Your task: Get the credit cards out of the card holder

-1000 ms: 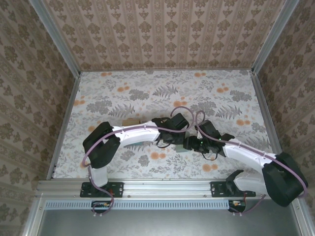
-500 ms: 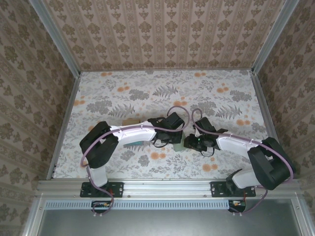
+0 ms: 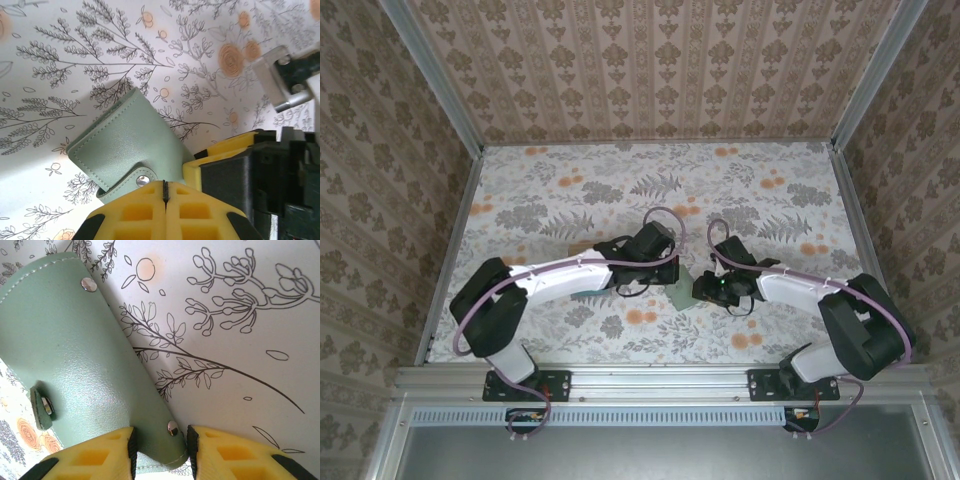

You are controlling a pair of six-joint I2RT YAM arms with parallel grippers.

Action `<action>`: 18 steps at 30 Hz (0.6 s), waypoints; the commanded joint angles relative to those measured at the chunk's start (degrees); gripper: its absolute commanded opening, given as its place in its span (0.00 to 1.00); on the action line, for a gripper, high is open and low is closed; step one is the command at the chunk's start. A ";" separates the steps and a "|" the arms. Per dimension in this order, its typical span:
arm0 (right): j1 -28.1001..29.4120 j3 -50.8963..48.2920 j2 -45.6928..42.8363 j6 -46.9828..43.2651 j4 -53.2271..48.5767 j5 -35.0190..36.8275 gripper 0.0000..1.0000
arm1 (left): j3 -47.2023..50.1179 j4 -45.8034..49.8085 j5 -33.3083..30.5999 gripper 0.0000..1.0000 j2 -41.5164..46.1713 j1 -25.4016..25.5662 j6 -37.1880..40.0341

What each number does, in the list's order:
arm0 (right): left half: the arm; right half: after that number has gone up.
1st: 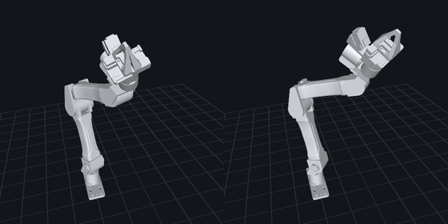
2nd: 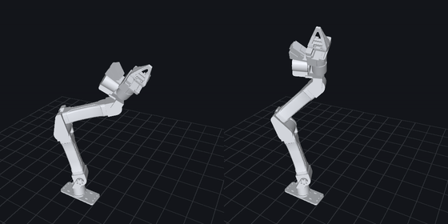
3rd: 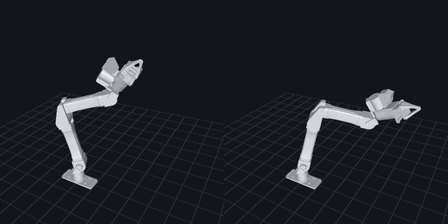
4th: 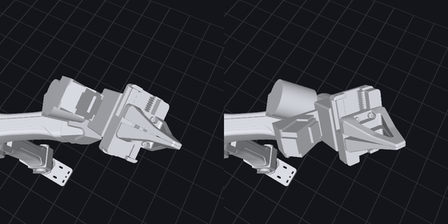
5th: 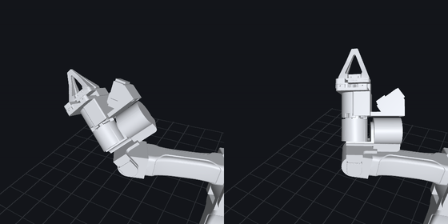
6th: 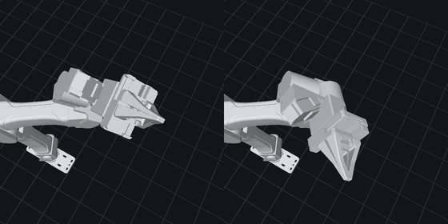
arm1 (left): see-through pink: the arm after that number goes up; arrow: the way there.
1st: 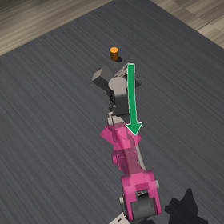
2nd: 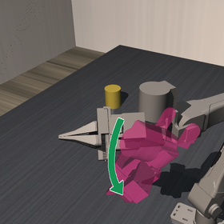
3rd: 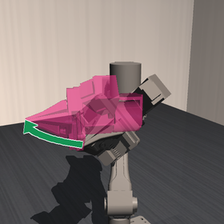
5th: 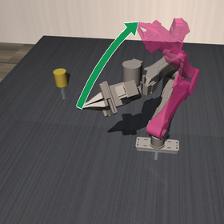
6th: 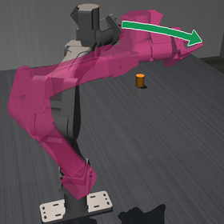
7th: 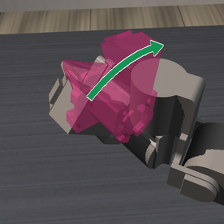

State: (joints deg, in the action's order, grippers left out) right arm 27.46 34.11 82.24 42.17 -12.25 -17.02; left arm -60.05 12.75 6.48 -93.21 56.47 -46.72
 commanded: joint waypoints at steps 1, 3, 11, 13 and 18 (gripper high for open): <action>-0.31 -1.36 2.91 -0.90 -5.03 4.19 0.37 | 0.97 -0.11 0.64 0.00 1.63 -0.47 1.43; -0.31 -1.11 1.41 -1.25 -4.92 3.88 0.40 | -0.46 2.18 0.34 0.00 0.62 -0.40 2.13; -0.66 0.52 -8.41 -2.42 -4.04 0.43 0.42 | -5.10 9.30 -3.51 0.13 -4.60 1.14 -0.36; -0.66 0.18 -9.03 -2.59 -3.44 -0.86 0.42 | -5.10 9.37 -3.53 0.19 -4.86 1.15 -1.00; -1.42 0.40 -5.53 -4.29 -1.78 -2.04 0.35 | -6.85 12.29 -5.62 0.25 -4.93 1.25 -1.61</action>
State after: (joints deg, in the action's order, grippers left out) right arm 26.72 34.17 74.48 39.70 -14.57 -17.26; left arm -64.42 21.74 3.29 -98.19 57.67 -47.18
